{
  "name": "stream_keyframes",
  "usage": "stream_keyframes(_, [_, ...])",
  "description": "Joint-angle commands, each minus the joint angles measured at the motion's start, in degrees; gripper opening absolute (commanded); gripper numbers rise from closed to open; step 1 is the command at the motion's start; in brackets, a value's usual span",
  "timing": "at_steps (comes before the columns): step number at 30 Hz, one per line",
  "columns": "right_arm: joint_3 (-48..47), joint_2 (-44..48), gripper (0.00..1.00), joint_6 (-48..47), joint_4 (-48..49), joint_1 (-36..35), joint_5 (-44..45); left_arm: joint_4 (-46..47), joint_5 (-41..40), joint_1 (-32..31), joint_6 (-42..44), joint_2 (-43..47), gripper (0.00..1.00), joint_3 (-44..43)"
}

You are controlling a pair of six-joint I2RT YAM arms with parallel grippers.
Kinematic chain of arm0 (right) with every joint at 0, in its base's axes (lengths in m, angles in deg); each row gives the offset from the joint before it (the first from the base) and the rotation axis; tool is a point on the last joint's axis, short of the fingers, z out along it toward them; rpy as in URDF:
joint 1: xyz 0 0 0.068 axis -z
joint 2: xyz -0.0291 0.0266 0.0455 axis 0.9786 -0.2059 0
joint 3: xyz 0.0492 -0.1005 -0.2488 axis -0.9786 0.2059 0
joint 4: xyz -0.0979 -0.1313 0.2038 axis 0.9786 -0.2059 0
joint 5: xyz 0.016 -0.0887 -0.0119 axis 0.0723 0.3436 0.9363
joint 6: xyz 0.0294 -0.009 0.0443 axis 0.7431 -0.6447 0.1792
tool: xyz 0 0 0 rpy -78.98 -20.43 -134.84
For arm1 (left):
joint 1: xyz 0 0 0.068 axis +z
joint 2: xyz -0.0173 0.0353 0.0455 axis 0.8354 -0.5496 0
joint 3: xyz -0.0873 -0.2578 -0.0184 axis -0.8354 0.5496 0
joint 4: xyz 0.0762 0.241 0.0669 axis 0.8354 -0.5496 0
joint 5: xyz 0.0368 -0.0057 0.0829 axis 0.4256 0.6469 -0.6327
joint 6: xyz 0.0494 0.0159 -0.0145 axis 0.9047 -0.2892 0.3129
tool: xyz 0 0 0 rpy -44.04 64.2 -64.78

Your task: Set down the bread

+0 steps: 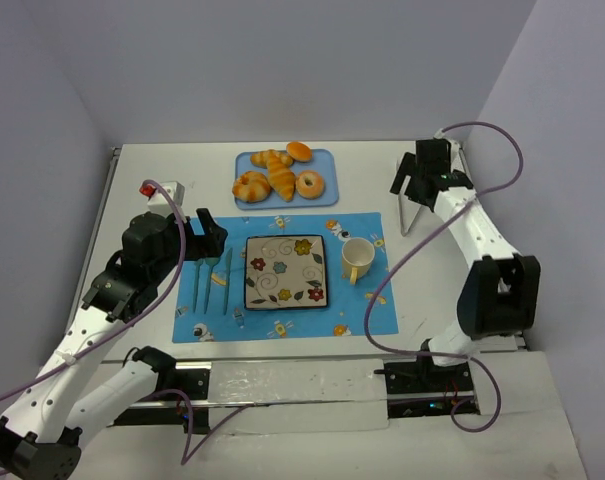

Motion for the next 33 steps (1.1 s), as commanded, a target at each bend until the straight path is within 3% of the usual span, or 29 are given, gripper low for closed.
stream_keyframes(1, [-5.75,-6.35,1.00,-2.07,0.38,0.27,-2.54,1.17,1.05,0.46,-0.13,0.23,0.99,-0.54])
stream_keyframes(13, [-17.08,-24.19,1.00,-4.71,-3.30,2.03,-2.38,1.34,1.57,0.46,-0.05,-0.73,0.99,-0.36])
stream_keyframes(33, [-19.91,-32.29,1.00,-3.83,-4.63,3.35,-3.42,1.61,2.01,0.46,0.04,-2.14,0.99,-0.10])
